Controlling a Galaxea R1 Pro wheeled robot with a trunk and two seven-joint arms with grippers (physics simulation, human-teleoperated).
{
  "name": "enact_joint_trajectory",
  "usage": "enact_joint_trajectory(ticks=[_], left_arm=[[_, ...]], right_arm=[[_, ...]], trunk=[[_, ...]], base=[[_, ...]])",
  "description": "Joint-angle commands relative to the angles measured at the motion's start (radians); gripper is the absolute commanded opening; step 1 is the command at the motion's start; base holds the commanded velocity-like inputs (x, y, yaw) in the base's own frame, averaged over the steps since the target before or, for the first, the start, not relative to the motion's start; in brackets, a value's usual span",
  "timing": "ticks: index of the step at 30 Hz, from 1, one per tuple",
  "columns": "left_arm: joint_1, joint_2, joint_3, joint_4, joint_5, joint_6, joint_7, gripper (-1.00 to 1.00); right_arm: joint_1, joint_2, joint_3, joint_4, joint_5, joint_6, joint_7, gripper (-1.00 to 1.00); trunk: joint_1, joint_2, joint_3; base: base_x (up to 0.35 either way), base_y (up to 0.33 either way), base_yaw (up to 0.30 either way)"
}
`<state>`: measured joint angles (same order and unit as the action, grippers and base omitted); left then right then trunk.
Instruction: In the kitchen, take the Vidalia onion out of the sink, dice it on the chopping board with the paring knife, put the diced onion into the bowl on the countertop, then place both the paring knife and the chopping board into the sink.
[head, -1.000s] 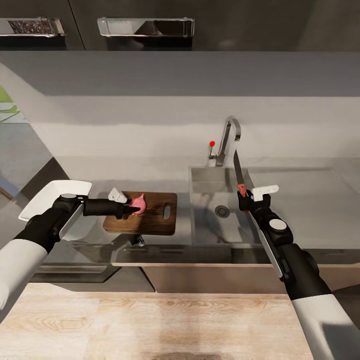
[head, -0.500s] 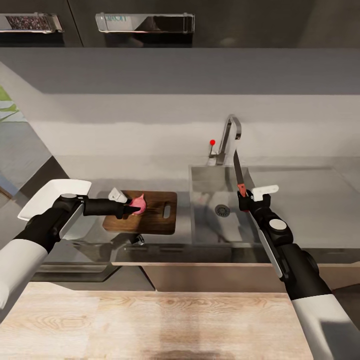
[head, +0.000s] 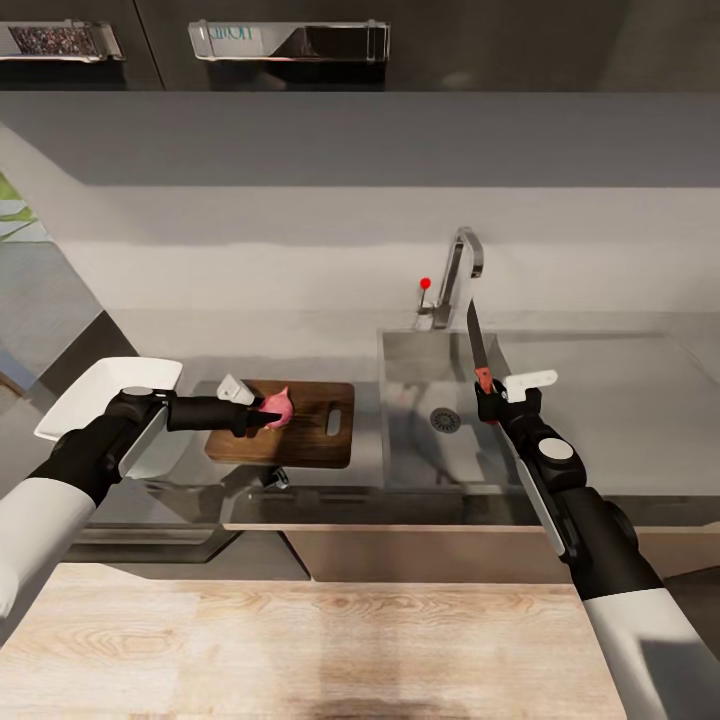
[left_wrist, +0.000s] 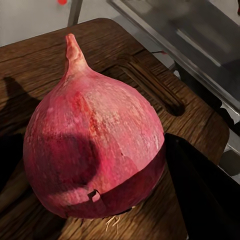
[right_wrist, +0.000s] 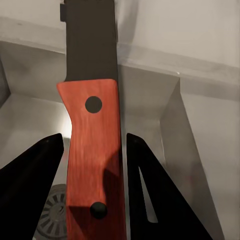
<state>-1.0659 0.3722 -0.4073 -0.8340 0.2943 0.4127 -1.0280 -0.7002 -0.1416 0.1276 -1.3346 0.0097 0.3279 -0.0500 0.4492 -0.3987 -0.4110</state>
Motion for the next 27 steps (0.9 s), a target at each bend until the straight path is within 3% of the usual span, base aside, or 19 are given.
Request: enact_joint_trajectory(ticks=[1, 2, 3, 27], left_arm=[[0.000, 0.001, -0.007, 0.001, -0.001, 0.008, 0.002, -1.00], [0.000, 0.001, -0.007, 0.001, -0.001, 0.008, 0.002, -1.00], [0.000, 0.001, -0.006, 0.001, -0.001, 0.007, 0.002, 1.00], [0.000, 0.002, -0.005, 0.001, -0.001, 0.007, 0.003, 1.00]], right_arm=[[-0.001, -0.001, 0.003, -0.002, 0.001, 0.006, -0.005, -1.00], [-0.001, -0.001, 0.003, -0.002, 0.001, 0.006, -0.005, -1.00], [-0.001, -0.001, 0.003, -0.002, 0.001, 0.006, -0.005, -1.00], [0.000, -0.001, 0.003, -0.002, 0.001, 0.006, -0.005, -1.00]], trunk=[[0.001, -0.001, -0.002], [0.001, -0.001, -0.002], [0.001, -0.001, -0.002], [0.001, -0.001, -0.002]], base=[[0.000, 0.000, 0.000], [0.000, 0.000, 0.000], [0.000, 0.000, 0.000], [0.000, 0.000, 0.000]])
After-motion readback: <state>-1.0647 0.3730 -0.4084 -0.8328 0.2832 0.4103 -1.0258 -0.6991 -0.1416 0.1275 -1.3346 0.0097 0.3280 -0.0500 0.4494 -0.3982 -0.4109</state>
